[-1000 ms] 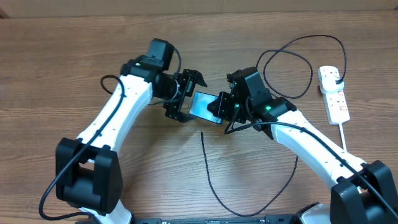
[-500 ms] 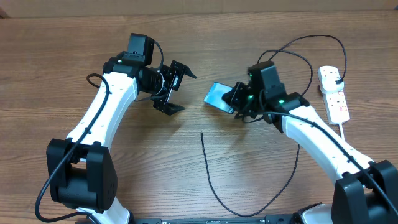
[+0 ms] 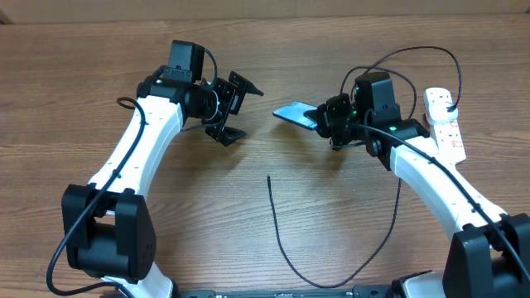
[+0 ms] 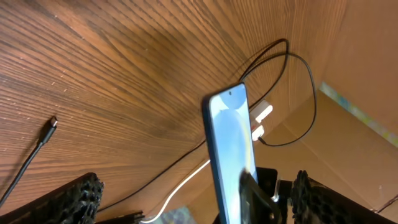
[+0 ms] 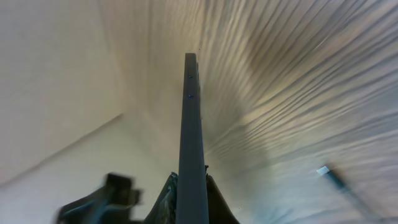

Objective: Plug charger to phone and switch on socket

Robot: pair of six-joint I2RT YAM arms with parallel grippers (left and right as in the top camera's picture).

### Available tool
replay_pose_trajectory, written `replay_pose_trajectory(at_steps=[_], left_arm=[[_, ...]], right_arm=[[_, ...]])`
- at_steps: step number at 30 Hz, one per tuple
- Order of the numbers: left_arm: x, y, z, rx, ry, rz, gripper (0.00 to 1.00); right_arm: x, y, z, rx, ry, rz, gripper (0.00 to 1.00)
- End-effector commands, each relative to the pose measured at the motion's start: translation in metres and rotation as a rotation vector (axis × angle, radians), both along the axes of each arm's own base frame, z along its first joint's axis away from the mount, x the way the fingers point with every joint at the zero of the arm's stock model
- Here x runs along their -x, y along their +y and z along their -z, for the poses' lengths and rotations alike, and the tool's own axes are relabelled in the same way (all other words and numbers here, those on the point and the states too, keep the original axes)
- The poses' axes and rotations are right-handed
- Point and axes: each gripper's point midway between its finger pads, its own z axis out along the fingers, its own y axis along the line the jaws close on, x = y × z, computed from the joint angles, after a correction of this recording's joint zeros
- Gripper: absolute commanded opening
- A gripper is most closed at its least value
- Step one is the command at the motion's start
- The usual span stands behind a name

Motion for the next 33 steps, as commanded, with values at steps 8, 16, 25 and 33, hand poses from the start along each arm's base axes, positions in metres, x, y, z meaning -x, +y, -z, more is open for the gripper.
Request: replay_pose_trajectory(at_steps=[8,16,25,33], left_arm=[[-0.014,-0.001,-0.022,0.063,-0.008,-0.100,1.00],[-0.017,-0.002,-0.022,0.072,0.036,-0.164,1.00],[-0.013,-0.016,-0.021,0.073,0.069,-0.187,1.00],[-0.011,-0.026,-0.023,0.078,0.050,-0.163,1.00]], right_arm=[[0.004,0.028,-0.039,-0.296,0.132,0.008,0.04],[0.008,0.035,-0.049,-0.373,0.189,0.007,0.04],[0.014,0.053,-0.060,-0.430,0.209,-0.029,0.04],[0.020,0.061,-0.061,-0.434,0.224,-0.044,0.04]])
